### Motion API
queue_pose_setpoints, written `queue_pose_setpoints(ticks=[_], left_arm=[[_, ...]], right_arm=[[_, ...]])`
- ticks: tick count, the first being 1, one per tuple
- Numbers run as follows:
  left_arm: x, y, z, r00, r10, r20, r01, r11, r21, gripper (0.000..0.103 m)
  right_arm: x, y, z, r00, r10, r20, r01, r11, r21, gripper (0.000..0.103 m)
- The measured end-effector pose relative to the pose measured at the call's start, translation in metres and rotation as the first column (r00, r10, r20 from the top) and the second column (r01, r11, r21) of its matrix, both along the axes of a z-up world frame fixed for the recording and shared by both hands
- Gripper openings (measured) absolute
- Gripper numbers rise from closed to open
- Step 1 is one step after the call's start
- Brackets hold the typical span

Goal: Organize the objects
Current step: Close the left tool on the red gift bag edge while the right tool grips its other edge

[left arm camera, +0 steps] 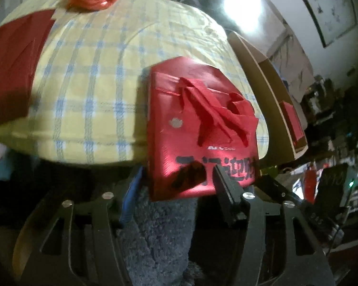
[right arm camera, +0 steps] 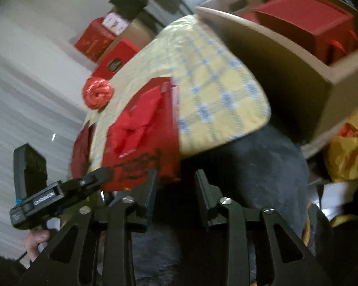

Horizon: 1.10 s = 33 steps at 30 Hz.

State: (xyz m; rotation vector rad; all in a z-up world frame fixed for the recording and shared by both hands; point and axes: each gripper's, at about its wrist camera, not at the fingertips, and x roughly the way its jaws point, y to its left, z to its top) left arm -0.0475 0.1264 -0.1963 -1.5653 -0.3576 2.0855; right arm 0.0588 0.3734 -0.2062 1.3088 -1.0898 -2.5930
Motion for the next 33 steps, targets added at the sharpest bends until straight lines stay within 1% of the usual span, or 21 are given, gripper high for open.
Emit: queue_pose_setpoints(ticks=[2,3,4,5,6,7,9,10,12,13,14,15,16,17,19,21,22,23,26,29,33], left_arm=[[0.0,-0.011,0.003,0.998,0.053,-0.013,-0.053,0.998,0.018,0.079],[0.002,-0.018,0.004,0.997,0.076,-0.026,-0.075,0.997,0.03,0.083],[0.002,-0.021,0.002,0.996,0.081,-0.03,-0.08,0.996,0.045,0.093],[0.003,-0.023,-0.002,0.997,0.069,-0.017,-0.068,0.994,0.083,0.098],[0.002,-0.023,-0.007,0.998,0.055,0.008,-0.055,0.992,0.117,0.098],[0.0,-0.024,-0.016,0.997,0.05,0.066,-0.06,0.985,0.16,0.098],[-0.007,-0.024,-0.031,0.986,0.054,0.159,-0.088,0.973,0.213,0.098],[-0.012,-0.025,-0.039,0.977,0.061,0.203,-0.111,0.963,0.244,0.098],[-0.018,-0.024,-0.047,0.969,0.072,0.235,-0.135,0.956,0.261,0.097],[-0.021,-0.022,-0.047,0.97,0.071,0.233,-0.132,0.957,0.259,0.096],[-0.024,-0.02,-0.047,0.973,0.065,0.223,-0.121,0.961,0.249,0.092],[-0.027,-0.019,-0.046,0.975,0.067,0.211,-0.119,0.963,0.244,0.088],[-0.029,-0.017,-0.045,0.976,0.067,0.208,-0.118,0.962,0.244,0.082],[-0.031,-0.016,-0.043,0.976,0.065,0.206,-0.116,0.962,0.249,0.074],[-0.034,-0.011,-0.04,0.981,0.053,0.184,-0.1,0.962,0.254,0.058],[-0.032,-0.004,-0.035,0.989,0.044,0.143,-0.073,0.977,0.202,0.053],[-0.029,-0.002,-0.032,0.992,0.043,0.115,-0.061,0.985,0.161,0.045],[-0.027,0.0,-0.031,0.995,0.037,0.092,-0.049,0.989,0.136,0.046],[-0.022,0.004,-0.023,0.998,0.021,0.054,-0.027,0.993,0.118,0.044],[-0.018,0.017,-0.005,0.999,-0.031,-0.038,0.033,0.998,0.05,0.043],[-0.004,0.029,0.029,0.976,-0.095,-0.194,0.087,0.995,-0.046,0.042]], right_arm=[[0.003,0.008,0.0,1.0,-0.027,-0.008,0.026,0.999,-0.034,0.055],[0.003,0.012,-0.001,0.999,-0.038,-0.025,0.036,0.997,-0.072,0.06],[0.002,0.016,-0.002,0.998,-0.042,-0.046,0.036,0.991,-0.125,0.063],[-0.001,0.019,-0.005,0.997,-0.043,-0.065,0.03,0.982,-0.188,0.068],[-0.003,0.022,-0.01,0.996,-0.042,-0.079,0.02,0.966,-0.258,0.069],[-0.006,0.024,-0.02,0.995,-0.045,-0.086,0.012,0.934,-0.357,0.069],[-0.011,0.024,-0.03,0.996,-0.051,-0.073,0.015,0.902,-0.431,0.069],[-0.013,0.022,-0.034,0.997,-0.052,-0.062,0.02,0.902,-0.432,0.069],[-0.016,0.019,-0.035,0.998,-0.047,-0.053,0.021,0.912,-0.41,0.069],[-0.018,0.019,-0.035,0.997,-0.047,-0.053,0.021,0.913,-0.407,0.068],[-0.02,0.02,-0.036,0.997,-0.05,-0.056,0.023,0.913,-0.407,0.065],[-0.02,0.021,-0.037,0.997,-0.052,-0.059,0.023,0.913,-0.407,0.058],[-0.022,0.022,-0.037,0.997,-0.054,-0.059,0.026,0.915,-0.402,0.054],[-0.023,0.022,-0.039,0.997,-0.057,-0.054,0.031,0.918,-0.395,0.041],[-0.026,0.02,-0.04,0.997,-0.051,-0.062,0.023,0.921,-0.39,0.027],[-0.024,0.016,-0.037,0.996,-0.046,-0.077,0.015,0.931,-0.364,0.024],[-0.021,0.015,-0.036,0.996,-0.044,-0.082,0.013,0.939,-0.343,0.024],[-0.019,0.014,-0.034,0.995,-0.043,-0.088,0.012,0.947,-0.322,0.023],[-0.017,0.012,-0.028,0.995,-0.038,-0.098,0.009,0.961,-0.278,0.021],[-0.013,0.008,-0.017,0.993,-0.04,-0.114,0.015,0.978,-0.209,0.021],[-0.012,-0.001,0.005,0.984,-0.022,-0.176,0.004,0.995,-0.104,0.02]])
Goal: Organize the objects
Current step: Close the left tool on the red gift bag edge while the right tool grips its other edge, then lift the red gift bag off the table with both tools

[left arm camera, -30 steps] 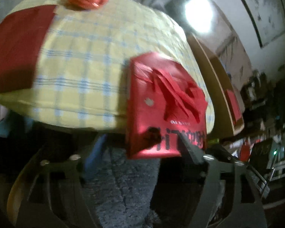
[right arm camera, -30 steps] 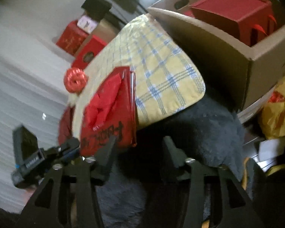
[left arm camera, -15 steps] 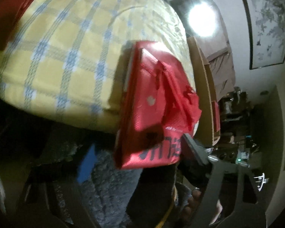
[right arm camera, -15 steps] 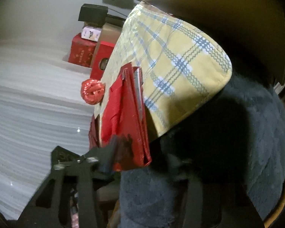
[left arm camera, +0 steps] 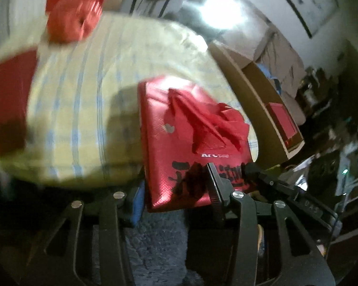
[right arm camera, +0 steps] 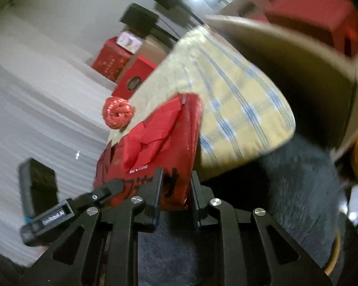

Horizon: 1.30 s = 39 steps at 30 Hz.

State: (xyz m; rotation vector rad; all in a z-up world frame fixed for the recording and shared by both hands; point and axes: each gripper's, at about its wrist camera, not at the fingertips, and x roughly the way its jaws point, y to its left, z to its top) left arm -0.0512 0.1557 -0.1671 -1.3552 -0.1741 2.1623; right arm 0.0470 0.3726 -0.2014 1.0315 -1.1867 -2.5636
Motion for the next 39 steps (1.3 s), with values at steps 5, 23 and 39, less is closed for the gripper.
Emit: queue_pose_setpoints(ticks=[5,23,39], left_arm=[[0.017,0.012,0.025,0.982,-0.025,-0.187,0.006,0.995,-0.098,0.032],[0.007,0.019,0.085,0.919,0.071,-0.388,-0.071,0.997,0.015,0.025],[-0.003,0.039,0.125,0.828,0.137,-0.543,-0.13,0.99,0.051,0.024]], right_arm=[[-0.003,-0.019,0.033,0.998,0.01,-0.064,0.002,0.983,0.183,0.015],[-0.021,-0.019,0.114,0.959,0.093,-0.268,0.02,0.921,0.389,0.009],[-0.04,0.0,0.161,0.916,0.14,-0.376,0.029,0.912,0.41,0.009]])
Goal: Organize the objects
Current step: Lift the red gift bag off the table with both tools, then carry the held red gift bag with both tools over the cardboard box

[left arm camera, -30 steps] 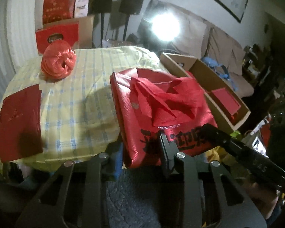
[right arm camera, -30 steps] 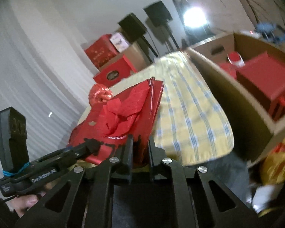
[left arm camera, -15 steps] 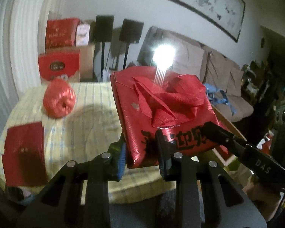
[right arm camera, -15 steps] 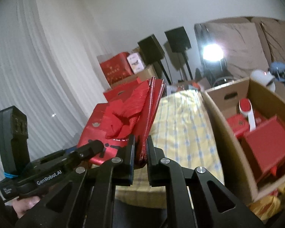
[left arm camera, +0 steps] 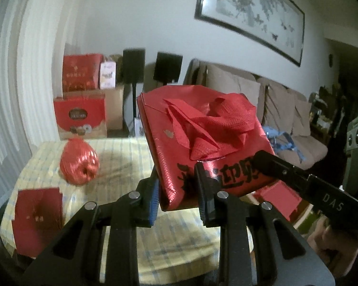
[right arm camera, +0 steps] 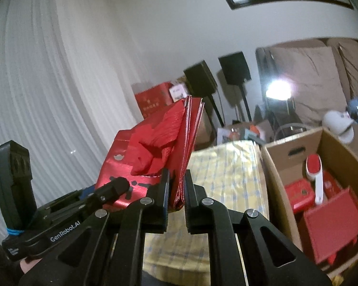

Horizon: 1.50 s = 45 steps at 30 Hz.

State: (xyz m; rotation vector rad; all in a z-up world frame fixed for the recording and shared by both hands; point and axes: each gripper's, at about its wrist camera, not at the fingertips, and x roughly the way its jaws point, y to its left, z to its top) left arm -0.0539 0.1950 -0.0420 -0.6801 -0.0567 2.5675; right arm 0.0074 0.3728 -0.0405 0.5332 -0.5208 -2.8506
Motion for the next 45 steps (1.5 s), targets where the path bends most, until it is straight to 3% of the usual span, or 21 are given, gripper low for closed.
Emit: queue_pose_setpoints(ticks=[8,15,21,26,33,45], left_arm=[[0.003,0.004,0.032,0.995,0.001,-0.096,0.003,0.999,0.037,0.023],[0.013,0.022,0.036,0.988,-0.014,-0.156,0.018,1.0,0.024,0.021],[0.013,0.038,0.036,0.988,-0.035,-0.147,0.04,0.999,0.03,0.022],[0.011,0.048,0.036,0.991,-0.075,-0.11,0.084,0.993,0.078,0.022],[0.018,0.065,0.051,0.98,-0.105,-0.167,0.118,0.991,0.069,0.022],[0.019,0.088,0.043,0.98,-0.129,-0.152,0.14,0.988,0.067,0.022]], right_arm=[[0.006,0.006,0.031,0.994,0.007,-0.109,-0.004,1.0,0.03,0.009],[0.014,0.026,0.03,0.991,-0.003,-0.136,0.003,1.0,-0.001,0.009],[0.024,0.034,0.033,0.99,-0.035,-0.136,0.038,0.999,0.02,0.009],[0.034,0.048,0.036,0.99,-0.052,-0.133,0.054,0.998,0.016,0.01],[0.043,0.062,0.044,0.984,-0.08,-0.161,0.085,0.996,0.027,0.01],[0.048,0.079,0.042,0.983,-0.119,-0.14,0.13,0.989,0.076,0.01]])
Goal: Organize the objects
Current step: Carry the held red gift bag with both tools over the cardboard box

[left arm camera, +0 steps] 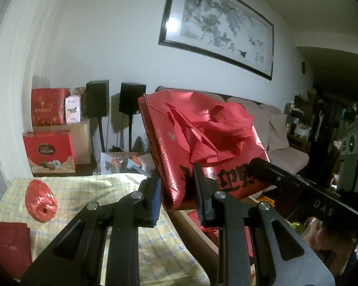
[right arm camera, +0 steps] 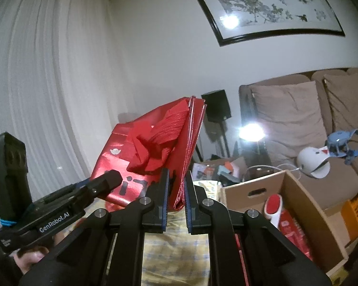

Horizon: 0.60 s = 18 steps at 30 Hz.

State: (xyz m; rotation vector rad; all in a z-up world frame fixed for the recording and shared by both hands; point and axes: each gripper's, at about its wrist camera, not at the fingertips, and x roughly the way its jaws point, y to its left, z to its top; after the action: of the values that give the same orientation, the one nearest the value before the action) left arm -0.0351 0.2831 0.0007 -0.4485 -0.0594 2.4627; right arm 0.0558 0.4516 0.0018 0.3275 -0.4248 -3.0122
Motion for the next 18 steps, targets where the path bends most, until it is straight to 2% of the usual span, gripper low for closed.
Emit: queue_pose_setpoints(ticks=[13,18], left_arm=[[-0.002,0.011,0.002,1.0,-0.02,0.0,0.02,1.0,-0.009,0.022],[0.001,0.016,0.011,0.999,-0.042,-0.029,0.042,0.999,-0.001,0.022]], right_arm=[[0.003,0.011,-0.001,1.0,-0.029,0.011,0.029,1.0,0.013,0.01],[0.013,0.012,0.009,0.998,-0.063,-0.022,0.063,0.997,0.042,0.01]])
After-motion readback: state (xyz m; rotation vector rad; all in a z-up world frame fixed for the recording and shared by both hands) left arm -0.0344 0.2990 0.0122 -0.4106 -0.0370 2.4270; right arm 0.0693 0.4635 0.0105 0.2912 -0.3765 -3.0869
